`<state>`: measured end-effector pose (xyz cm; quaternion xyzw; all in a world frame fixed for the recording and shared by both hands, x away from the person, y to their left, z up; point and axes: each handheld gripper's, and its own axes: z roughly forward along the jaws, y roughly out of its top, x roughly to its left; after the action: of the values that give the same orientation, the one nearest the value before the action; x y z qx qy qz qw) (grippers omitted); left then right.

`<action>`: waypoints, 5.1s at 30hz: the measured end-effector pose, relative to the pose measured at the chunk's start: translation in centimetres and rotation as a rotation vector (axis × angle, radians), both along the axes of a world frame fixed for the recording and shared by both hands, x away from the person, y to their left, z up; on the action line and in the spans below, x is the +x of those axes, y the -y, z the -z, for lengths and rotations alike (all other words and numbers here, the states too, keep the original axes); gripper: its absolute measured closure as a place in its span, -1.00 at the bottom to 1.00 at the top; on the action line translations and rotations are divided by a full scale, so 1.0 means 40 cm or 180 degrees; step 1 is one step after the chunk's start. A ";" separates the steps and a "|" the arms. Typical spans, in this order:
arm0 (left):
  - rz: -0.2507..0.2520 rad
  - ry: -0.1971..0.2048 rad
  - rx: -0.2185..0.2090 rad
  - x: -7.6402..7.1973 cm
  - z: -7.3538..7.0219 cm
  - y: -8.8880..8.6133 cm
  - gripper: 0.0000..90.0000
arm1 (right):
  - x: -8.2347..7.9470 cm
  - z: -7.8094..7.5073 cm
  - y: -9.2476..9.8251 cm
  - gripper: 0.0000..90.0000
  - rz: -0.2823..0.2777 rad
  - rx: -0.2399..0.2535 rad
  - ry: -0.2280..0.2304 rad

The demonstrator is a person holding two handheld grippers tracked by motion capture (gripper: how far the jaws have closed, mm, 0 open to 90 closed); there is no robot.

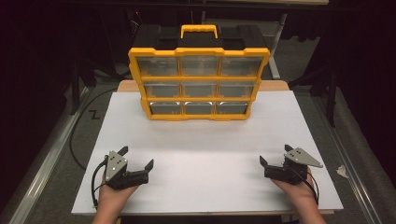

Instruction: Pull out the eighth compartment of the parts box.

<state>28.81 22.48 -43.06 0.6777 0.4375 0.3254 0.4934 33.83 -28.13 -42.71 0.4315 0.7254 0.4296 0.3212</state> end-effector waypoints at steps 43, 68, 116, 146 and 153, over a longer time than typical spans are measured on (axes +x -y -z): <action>0.0017 -0.0058 -0.0060 0.025 0.005 0.004 -0.99 | 0.082 0.020 -0.106 -0.98 -0.0009 -0.0394 -0.0044; -0.0035 0.0001 -0.0028 0.026 0.005 -0.001 -0.99 | 0.190 -0.003 -0.170 -0.98 -0.0012 -0.0468 0.0091; -0.0044 -0.0024 0.0011 0.025 0.007 -0.006 -0.98 | 0.110 0.012 -0.213 -0.98 -0.0339 -0.2166 0.0420; -0.0034 -0.0033 0.0017 0.026 0.008 -0.005 -0.98 | 0.065 -0.001 -0.257 -0.98 -0.0615 -0.3375 0.0943; -0.0031 -0.0038 0.0019 0.026 0.009 -0.005 -0.98 | 0.052 -0.006 -0.268 -0.98 -0.0644 -0.3548 0.1091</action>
<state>29.85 22.67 -43.43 0.6789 0.4428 0.3250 0.4872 35.90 -17.42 -42.47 0.0508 0.8169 0.0758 0.5695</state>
